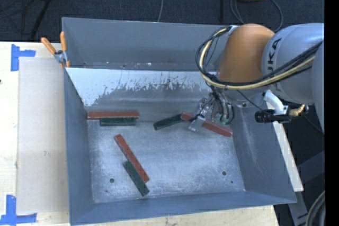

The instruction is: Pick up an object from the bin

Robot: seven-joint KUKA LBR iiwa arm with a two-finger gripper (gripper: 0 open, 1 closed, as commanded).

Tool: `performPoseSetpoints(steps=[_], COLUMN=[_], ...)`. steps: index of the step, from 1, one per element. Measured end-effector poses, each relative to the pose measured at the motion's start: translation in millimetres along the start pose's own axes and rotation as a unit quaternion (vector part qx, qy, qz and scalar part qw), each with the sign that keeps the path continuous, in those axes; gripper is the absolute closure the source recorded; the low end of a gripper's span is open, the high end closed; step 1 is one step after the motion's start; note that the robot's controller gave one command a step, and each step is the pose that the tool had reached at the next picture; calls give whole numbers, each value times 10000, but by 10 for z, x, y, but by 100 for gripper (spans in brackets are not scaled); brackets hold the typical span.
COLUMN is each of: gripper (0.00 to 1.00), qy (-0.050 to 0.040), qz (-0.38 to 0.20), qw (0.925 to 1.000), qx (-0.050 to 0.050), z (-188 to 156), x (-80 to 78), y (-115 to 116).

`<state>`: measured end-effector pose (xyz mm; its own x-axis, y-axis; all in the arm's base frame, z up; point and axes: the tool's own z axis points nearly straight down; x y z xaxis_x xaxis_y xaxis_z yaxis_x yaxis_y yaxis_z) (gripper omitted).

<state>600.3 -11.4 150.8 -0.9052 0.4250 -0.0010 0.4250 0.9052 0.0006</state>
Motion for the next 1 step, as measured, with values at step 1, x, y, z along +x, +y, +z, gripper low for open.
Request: performPoseSetpoints(steps=[1], gripper=[100], qy=[-14], qz=[-4], qw=[10000], qx=[-6], z=[-101], x=[-6], y=[1])
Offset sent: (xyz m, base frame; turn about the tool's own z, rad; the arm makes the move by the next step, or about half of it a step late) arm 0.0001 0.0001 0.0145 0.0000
